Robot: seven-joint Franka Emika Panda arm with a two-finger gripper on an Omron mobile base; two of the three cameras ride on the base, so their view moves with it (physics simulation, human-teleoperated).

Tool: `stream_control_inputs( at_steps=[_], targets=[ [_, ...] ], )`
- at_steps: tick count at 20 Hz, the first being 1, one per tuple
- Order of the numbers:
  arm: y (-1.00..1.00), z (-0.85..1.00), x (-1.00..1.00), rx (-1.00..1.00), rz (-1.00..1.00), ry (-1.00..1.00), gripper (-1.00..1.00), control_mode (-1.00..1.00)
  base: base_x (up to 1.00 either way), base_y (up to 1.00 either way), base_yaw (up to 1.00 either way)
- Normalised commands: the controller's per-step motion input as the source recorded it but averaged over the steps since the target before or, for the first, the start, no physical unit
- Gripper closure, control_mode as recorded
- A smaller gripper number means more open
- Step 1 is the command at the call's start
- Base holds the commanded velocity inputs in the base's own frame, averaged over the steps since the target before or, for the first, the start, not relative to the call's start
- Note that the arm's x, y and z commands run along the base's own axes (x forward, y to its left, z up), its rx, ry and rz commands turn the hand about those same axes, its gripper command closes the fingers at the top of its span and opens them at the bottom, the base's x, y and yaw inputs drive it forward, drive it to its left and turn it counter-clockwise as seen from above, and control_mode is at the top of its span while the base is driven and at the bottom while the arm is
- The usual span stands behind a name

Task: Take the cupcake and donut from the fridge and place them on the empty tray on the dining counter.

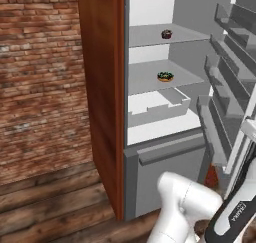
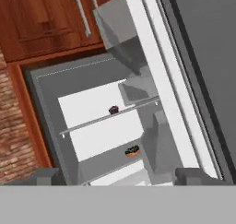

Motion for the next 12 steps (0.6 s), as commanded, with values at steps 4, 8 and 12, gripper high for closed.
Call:
stream_control_inputs(
  at_steps=[4,8,12],
  targets=[
    [0.62,-0.09,1.0,-0.13,-0.22,0.23,-1.0,-1.0,0.0,0.0,0.0],
    [-0.09,-0.09,1.0,-0.08,-0.25,0.14,-1.0,-1.0,0.0,0.0,0.0],
    [-0.41,-0.27,1.0,-0.08,-0.34,0.12,-1.0,-1.0,0.0,0.0,0.0]
  ],
)
